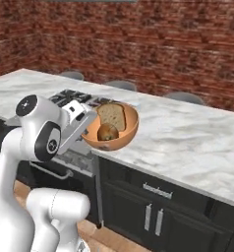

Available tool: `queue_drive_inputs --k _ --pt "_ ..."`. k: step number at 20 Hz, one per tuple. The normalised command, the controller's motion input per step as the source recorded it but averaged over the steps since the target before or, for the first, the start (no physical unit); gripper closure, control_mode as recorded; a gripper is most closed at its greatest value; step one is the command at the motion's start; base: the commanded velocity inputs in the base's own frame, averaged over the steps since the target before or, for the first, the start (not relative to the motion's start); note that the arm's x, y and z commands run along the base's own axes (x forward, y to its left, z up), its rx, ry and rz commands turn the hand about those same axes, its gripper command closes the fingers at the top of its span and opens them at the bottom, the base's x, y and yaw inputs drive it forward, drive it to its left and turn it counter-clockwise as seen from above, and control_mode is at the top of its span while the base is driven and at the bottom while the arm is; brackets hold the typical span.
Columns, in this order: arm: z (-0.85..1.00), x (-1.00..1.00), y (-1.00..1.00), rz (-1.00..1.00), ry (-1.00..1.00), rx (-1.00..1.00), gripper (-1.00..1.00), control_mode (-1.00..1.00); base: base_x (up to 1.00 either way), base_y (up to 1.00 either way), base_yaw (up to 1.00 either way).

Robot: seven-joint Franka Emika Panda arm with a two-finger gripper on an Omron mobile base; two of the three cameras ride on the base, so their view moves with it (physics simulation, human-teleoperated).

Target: Pick up the heated bread from the toaster oven and place it in the bowl. Then move the bread bowl to the dining counter.

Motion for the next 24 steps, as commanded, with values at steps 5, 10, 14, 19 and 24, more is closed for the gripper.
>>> queue_drive_inputs --k 5,10,14,19,24 --pt "0.0 0.0 0.0 0.0 0.0 0.0 1.0 1.0 0.46 1.0 0.22" --pt "0.0 0.0 0.0 0.0 0.0 0.0 1.0 1.0 0.42 1.0 0.22" --pt "0.0 0.0 0.0 0.0 0.0 0.0 1.0 1.0 0.51 1.0 0.17" --pt "0.0 0.0 0.0 0.0 0.0 0.0 1.0 1.0 0.72 1.0 0.09" --pt "0.0 0.0 0.0 0.0 0.0 0.0 1.0 1.0 0.91 1.0 0.01"
